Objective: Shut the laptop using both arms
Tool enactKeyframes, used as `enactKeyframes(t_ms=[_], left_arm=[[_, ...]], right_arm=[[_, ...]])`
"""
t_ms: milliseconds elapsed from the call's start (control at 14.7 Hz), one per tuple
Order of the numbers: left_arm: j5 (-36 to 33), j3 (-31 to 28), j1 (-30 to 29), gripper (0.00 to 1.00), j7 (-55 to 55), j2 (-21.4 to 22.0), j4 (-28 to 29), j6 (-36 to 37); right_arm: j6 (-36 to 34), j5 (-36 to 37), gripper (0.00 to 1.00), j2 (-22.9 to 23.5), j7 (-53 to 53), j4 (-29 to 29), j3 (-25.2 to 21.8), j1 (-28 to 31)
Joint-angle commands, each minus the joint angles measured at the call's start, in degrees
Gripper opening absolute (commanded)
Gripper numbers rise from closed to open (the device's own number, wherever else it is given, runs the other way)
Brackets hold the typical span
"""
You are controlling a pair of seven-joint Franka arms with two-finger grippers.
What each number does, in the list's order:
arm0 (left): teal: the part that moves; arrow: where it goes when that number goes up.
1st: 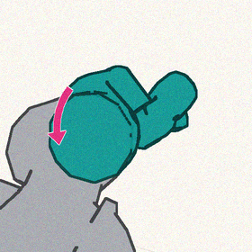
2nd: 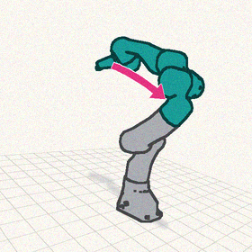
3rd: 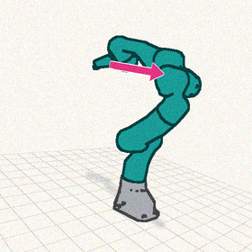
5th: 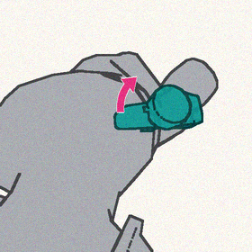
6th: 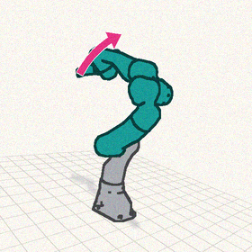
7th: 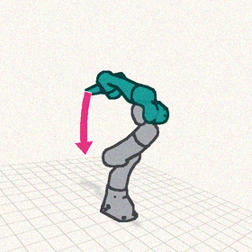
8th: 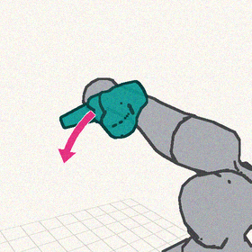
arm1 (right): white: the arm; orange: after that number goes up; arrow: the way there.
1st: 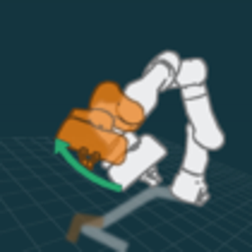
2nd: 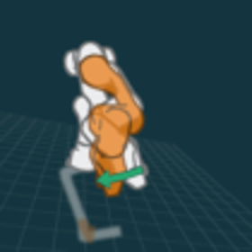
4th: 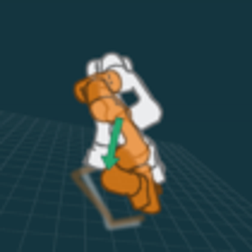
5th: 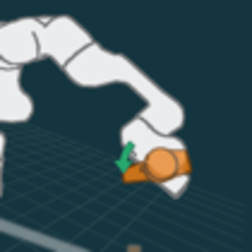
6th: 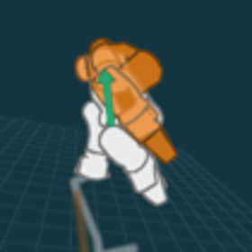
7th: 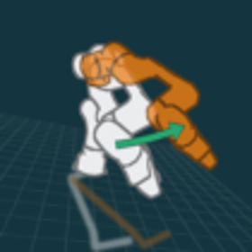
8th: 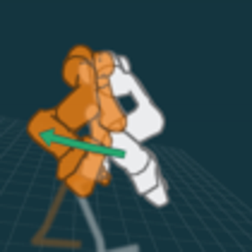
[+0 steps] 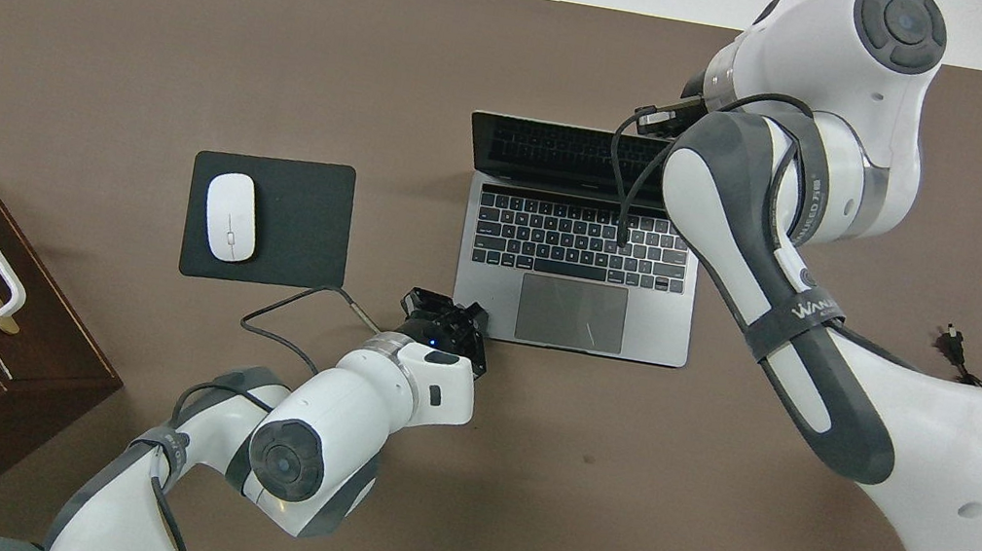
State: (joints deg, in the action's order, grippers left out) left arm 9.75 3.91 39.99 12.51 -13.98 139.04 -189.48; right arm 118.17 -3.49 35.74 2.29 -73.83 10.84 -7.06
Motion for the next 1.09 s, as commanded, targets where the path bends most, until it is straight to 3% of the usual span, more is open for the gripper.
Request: enactKeyframes(t_ms=[0, 410, 1024], left_arm=[[1.4, -0.5, 0.8, 0.0, 1.9, -1.5, 0.5, -2.8], [1.4, -0.5, 0.1, 0.0, 4.8, -1.6, 1.3, -3.8], [1.3, -0.4, -1.2, 0.0, 4.5, -1.9, 3.3, -4.8]], right_arm=[[0.0, 0.7, 0.0, -1.9, -1.1, -2.5, 0.6, 0.5], [-0.2, 0.7, 0.0, -2.3, -1.1, -2.9, 0.6, 0.6], [-2.1, 0.7, 0.0, -5.7, -1.1, -9.9, 0.8, 0.4]])
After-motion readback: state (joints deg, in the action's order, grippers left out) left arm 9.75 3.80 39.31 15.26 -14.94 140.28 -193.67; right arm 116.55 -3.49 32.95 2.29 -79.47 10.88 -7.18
